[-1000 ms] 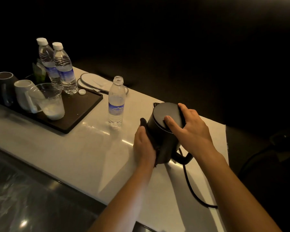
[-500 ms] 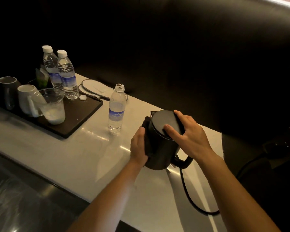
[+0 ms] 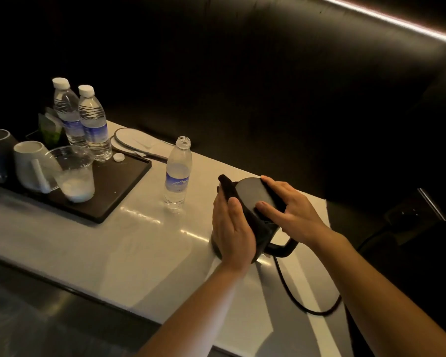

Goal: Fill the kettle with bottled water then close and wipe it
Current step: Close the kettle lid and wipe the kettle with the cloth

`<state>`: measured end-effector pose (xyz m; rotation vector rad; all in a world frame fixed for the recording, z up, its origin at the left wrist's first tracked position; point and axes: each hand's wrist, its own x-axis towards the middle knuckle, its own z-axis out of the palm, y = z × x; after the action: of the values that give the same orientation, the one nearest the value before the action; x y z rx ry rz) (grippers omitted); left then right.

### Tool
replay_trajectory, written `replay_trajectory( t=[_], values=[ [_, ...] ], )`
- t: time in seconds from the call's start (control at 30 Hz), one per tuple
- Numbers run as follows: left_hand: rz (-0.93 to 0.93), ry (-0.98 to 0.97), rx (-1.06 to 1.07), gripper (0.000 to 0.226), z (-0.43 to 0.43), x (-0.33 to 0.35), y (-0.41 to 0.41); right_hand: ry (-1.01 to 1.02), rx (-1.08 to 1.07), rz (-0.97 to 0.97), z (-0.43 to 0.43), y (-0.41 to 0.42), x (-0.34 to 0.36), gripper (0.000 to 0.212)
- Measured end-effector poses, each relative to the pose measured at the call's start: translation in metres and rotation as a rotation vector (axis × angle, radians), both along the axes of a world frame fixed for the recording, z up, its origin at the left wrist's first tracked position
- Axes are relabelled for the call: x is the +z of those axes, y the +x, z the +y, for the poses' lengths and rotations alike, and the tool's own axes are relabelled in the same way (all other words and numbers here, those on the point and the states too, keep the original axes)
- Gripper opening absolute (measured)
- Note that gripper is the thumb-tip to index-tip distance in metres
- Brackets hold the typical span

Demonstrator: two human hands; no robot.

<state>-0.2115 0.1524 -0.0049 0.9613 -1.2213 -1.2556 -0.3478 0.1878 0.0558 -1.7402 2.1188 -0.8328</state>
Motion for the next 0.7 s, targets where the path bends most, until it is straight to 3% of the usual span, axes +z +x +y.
replay_trajectory(
  t=[0.23,0.43,0.5,0.6,0.63,0.7],
  values=[
    [-0.013,0.052,-0.215,0.038,-0.043,-0.052,0.012,0.018,0.016,-0.006,-0.007,-0.011,0.0,0.073],
    [0.192,0.341,-0.607,0.046,-0.089,-0.058,0.015,-0.001,0.023,0.017,-0.007,-0.012,-0.003,0.067],
    [0.108,0.497,-0.643,0.038,-0.102,-0.051,0.012,-0.012,0.022,0.017,-0.007,-0.011,-0.003,0.066],
    [-0.283,0.497,-0.791,0.024,-0.121,-0.026,0.006,-0.018,0.022,0.019,-0.006,-0.01,-0.004,0.066],
    [-0.34,0.514,-0.841,0.025,-0.128,-0.019,0.002,-0.025,0.027,0.018,-0.006,-0.01,-0.004,0.067],
    [-0.28,0.652,-0.862,0.03,-0.138,-0.007,-0.005,-0.029,0.03,0.028,-0.006,-0.009,-0.004,0.067]
  ],
)
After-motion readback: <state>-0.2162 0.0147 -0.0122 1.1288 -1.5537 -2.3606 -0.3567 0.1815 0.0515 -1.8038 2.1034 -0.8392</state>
